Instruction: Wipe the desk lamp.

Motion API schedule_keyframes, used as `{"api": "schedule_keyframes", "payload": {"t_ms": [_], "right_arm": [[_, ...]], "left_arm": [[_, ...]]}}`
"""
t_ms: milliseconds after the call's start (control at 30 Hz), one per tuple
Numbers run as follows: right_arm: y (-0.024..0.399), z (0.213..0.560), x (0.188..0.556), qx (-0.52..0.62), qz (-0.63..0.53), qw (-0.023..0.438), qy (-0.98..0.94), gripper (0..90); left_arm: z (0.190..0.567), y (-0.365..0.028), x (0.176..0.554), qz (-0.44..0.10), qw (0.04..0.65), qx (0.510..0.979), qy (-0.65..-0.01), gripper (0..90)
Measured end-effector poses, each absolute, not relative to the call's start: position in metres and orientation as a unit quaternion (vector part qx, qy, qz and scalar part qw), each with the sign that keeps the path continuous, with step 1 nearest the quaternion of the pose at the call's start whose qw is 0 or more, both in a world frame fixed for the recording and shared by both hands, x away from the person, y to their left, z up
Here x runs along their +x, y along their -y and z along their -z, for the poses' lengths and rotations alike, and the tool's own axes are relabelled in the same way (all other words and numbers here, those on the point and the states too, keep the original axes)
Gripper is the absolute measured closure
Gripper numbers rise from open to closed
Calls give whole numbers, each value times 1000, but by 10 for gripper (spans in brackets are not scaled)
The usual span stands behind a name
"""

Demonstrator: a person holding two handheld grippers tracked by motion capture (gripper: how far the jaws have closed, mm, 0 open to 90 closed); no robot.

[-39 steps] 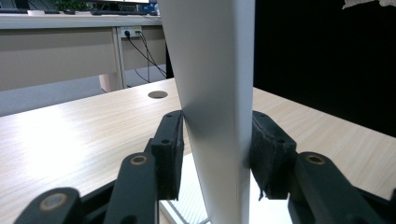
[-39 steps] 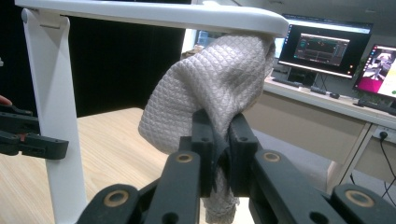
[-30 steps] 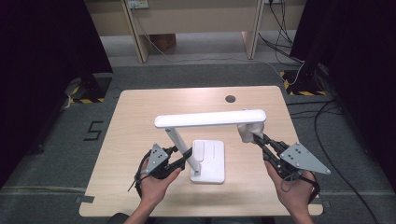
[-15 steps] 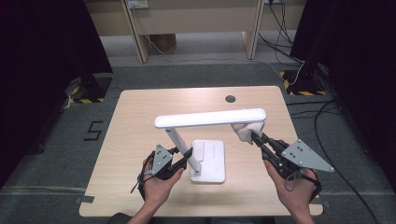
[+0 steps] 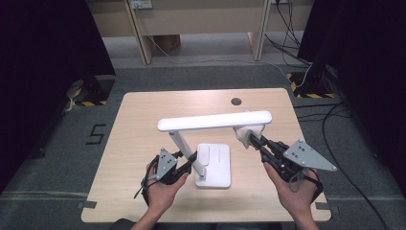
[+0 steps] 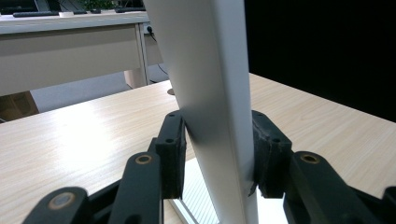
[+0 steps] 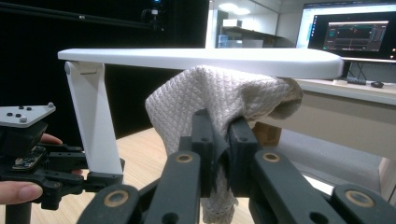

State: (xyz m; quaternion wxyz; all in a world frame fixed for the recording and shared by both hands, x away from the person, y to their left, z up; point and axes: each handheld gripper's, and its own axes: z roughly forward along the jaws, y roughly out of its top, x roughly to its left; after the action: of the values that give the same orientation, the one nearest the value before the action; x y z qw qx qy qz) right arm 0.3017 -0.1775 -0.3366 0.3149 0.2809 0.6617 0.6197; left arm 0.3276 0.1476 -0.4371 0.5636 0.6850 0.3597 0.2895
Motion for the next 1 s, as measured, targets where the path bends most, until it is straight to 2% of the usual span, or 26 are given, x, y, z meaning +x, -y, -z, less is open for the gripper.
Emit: {"api": "schedule_keyframes", "payload": {"t_ms": [1000], "right_arm": [[144,335,302,247,-602,326,-686,845]], "left_arm": [[438,-146,327,-296,559,685,-360,615]]}}
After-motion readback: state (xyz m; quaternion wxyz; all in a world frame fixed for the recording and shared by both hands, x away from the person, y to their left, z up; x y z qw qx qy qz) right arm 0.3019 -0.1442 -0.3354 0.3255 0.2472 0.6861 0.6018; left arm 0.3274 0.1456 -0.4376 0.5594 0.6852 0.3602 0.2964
